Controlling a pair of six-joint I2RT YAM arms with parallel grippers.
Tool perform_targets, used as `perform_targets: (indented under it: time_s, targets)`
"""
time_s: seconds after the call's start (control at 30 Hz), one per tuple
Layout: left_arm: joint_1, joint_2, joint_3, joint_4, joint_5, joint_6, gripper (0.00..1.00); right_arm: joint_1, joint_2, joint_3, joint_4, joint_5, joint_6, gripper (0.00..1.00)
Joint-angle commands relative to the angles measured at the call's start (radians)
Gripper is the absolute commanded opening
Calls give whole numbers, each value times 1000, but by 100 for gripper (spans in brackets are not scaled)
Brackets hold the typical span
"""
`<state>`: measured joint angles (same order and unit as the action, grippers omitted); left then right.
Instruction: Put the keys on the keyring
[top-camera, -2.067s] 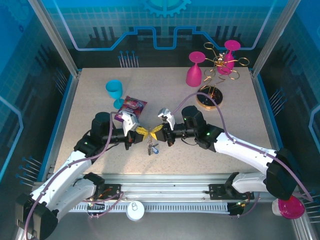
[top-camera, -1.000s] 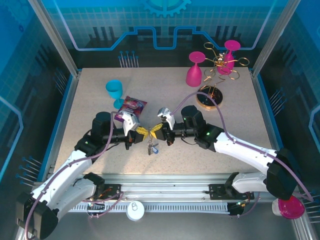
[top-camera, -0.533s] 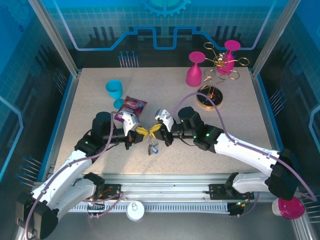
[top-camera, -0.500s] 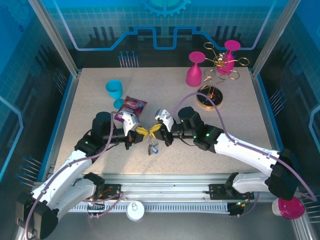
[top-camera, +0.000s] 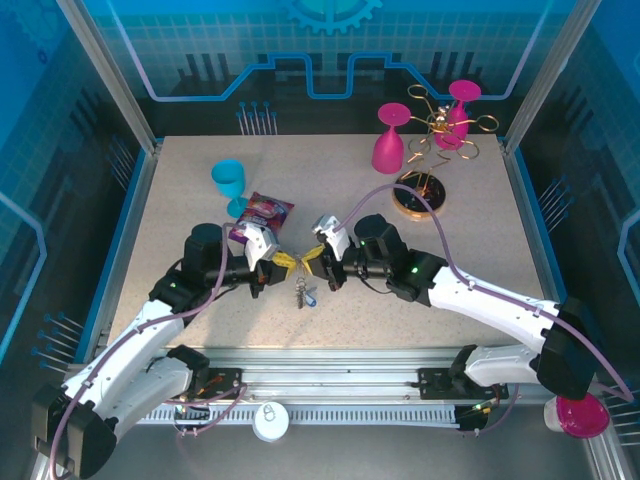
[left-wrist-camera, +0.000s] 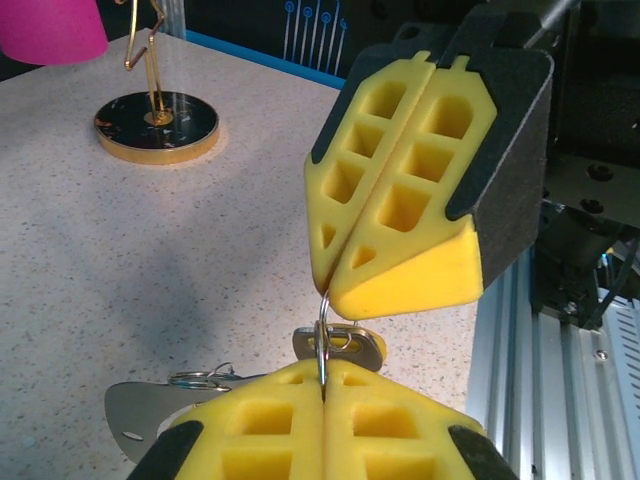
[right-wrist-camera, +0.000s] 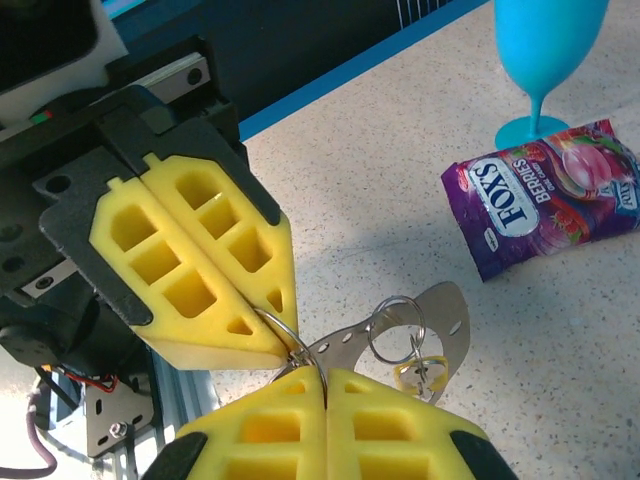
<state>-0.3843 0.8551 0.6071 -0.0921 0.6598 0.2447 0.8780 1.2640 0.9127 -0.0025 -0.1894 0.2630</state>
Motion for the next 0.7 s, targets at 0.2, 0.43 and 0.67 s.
perform_targets:
  time_s: [0.2, 0.43, 0.67]
  targets:
    - [-10, -39, 2, 58, -24, 89, 0, -14, 72, 65, -6, 13, 160, 0]
    - [-14, -47, -13, 106, -41, 96, 0, -50, 104, 105, -92, -43, 228, 0]
    - [-14, -50, -28, 175, -25, 42, 0, -73, 101, 125, -166, -74, 237, 21]
